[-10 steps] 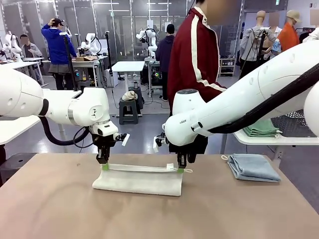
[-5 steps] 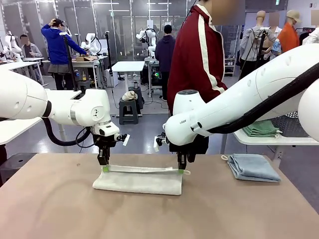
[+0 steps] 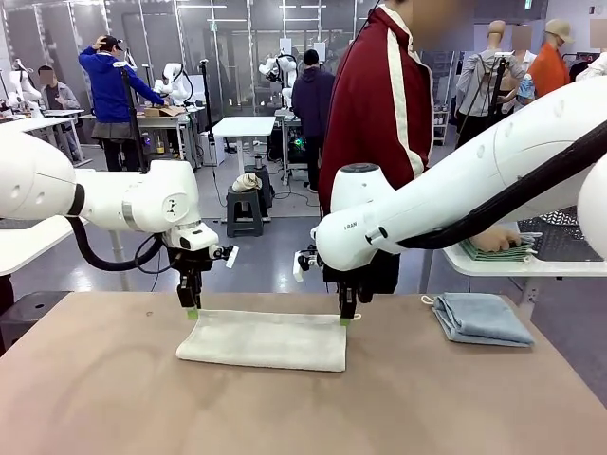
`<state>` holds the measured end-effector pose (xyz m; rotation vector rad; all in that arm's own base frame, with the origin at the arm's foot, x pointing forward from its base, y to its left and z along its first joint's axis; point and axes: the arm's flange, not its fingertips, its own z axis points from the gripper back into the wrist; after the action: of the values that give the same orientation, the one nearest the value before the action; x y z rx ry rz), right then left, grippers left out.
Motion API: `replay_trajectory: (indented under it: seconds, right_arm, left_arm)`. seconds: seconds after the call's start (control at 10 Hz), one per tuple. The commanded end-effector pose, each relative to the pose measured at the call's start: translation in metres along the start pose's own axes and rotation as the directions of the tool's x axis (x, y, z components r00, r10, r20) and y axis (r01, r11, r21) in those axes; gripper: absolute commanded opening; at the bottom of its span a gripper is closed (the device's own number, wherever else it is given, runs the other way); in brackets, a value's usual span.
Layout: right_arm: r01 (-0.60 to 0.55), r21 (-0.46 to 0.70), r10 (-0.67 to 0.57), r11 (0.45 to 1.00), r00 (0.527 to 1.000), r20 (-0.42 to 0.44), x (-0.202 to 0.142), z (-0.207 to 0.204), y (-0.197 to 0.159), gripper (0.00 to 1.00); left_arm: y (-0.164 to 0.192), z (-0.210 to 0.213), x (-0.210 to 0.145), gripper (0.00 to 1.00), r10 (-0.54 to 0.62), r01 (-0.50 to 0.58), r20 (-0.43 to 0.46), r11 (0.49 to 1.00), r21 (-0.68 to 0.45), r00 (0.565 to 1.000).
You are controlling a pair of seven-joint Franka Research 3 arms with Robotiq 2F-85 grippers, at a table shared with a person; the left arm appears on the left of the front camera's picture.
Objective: Fold the towels and place them in the basket.
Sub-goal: When a person lays out a Towel with hook on the table, fold it in half twice.
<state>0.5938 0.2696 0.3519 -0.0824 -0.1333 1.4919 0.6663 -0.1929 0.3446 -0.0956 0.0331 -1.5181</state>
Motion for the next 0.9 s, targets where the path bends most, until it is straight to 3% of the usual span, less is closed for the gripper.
replay_trajectory:
  seconds: [0.0, 0.2, 0.4, 0.5, 0.6, 0.7, 0.8]
  right_arm:
    - [0.035, 0.007, -0.035, 0.999, 0.999, 0.039, -0.013, 0.034, 0.026, 1.00]
    - [0.119, 0.042, -0.122, 0.992, 0.989, 0.087, -0.019, 0.079, 0.064, 1.00]
    - [0.238, 0.098, -0.252, 0.966, 0.954, 0.161, -0.020, 0.117, 0.115, 1.00]
    - [0.353, 0.145, -0.377, 0.924, 0.905, 0.199, -0.018, 0.128, 0.135, 1.00]
    - [0.479, 0.220, -0.524, 0.850, 0.810, 0.261, -0.017, 0.136, 0.150, 1.00]
    - [0.595, 0.274, -0.654, 0.755, 0.706, 0.272, -0.015, 0.141, 0.163, 1.00]
    - [0.718, 0.268, -0.765, 0.643, 0.614, 0.191, -0.013, 0.140, 0.176, 1.00]
  left_arm:
    - [-0.043, 0.026, -0.021, 0.49, -0.060, 0.057, 0.060, 0.998, 0.042, 0.996]
    - [-0.092, 0.064, -0.051, 0.49, -0.089, 0.079, 0.135, 0.994, 0.076, 0.987]
    - [-0.143, 0.095, -0.085, 0.49, -0.143, 0.119, 0.271, 0.988, 0.103, 0.952]
    - [-0.162, 0.105, -0.101, 0.49, -0.147, 0.115, 0.318, 0.986, 0.119, 0.937]
    - [-0.178, 0.111, -0.114, 0.49, -0.144, 0.102, 0.349, 0.985, 0.136, 0.926]
    - [-0.189, 0.115, -0.125, 0.49, -0.167, 0.116, 0.393, 0.982, 0.150, 0.904]
    - [-0.195, 0.115, -0.138, 0.49, -0.204, 0.131, 0.427, 0.972, 0.194, 0.881]
